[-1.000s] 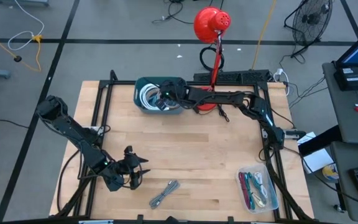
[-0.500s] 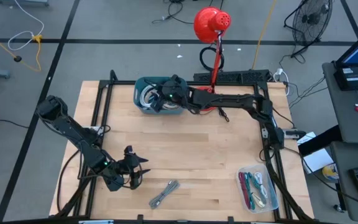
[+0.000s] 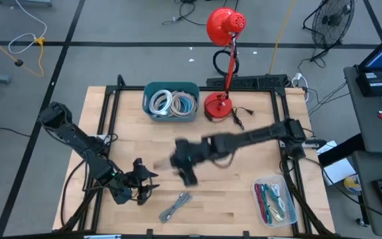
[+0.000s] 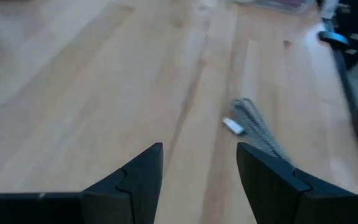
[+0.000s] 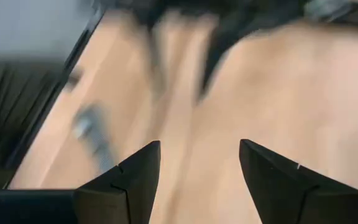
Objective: Pick & Place USB Port
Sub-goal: Put the black charger cable into the transparent bin
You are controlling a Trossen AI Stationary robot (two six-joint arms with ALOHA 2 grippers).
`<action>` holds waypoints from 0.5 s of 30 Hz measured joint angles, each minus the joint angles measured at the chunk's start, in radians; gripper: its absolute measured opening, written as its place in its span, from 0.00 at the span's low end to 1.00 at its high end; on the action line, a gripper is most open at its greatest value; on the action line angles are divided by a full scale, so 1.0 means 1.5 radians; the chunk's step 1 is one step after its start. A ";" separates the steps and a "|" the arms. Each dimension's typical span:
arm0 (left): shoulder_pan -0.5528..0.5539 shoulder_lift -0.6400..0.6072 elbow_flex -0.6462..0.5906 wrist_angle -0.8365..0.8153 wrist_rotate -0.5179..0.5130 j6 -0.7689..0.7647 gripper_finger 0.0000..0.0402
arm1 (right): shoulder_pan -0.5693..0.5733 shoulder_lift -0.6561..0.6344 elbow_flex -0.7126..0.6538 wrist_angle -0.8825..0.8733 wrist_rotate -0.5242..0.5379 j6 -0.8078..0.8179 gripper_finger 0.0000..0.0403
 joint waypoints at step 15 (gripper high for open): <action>0.066 0.208 0.133 0.056 0.215 0.100 0.51 | 0.170 -0.194 -0.388 0.023 0.302 0.235 0.49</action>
